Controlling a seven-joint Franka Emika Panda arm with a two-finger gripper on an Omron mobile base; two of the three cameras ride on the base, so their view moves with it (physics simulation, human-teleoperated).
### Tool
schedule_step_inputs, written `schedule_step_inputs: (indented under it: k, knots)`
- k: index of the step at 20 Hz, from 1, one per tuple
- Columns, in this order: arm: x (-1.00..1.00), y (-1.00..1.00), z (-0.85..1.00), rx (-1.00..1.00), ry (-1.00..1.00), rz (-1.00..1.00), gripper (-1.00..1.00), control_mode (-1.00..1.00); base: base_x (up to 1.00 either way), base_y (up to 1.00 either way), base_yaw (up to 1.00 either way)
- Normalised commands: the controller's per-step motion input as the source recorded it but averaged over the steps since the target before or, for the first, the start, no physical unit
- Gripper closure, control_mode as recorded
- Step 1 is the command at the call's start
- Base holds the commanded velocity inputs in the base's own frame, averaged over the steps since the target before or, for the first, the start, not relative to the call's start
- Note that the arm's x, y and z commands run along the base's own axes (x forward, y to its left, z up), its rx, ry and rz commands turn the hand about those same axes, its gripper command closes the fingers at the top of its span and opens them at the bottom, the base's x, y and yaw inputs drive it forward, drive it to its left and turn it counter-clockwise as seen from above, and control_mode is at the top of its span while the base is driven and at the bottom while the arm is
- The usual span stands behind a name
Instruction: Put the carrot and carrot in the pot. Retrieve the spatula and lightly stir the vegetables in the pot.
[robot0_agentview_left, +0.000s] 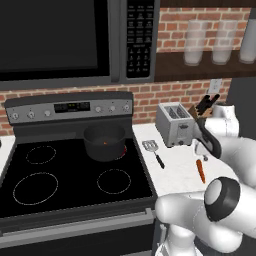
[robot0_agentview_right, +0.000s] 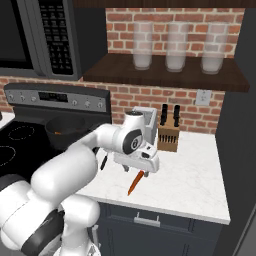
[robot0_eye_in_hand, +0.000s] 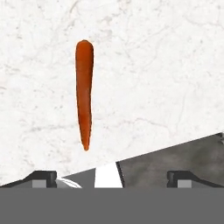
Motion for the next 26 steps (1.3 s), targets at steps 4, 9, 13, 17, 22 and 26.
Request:
schedule_step_inputs:
  k: [4,9,13,17,22,26]
  knots:
    - [0.57,0.00,-0.31,0.00,0.00,0.00,-1.00,-1.00,0.00,0.00,0.00]
    - [0.42,0.00,-0.31,0.00,0.00,0.00,-1.00,-1.00,0.00,0.00,0.00]
    - [0.16,0.00,-0.35,0.00,0.00,0.00,-1.00,-1.00,0.00,0.00,0.00]
    - [0.00,0.00,-0.31,0.00,0.00,0.00,-1.00,-1.00,0.00,0.00,0.00]
    - [0.00,0.00,-0.25,0.00,0.00,-0.01,-1.00,-1.00,0.00,0.00,0.00]
    - [0.00,0.00,-0.25,0.00,0.00,-0.02,-1.00,-1.00,0.00,0.00,0.00]
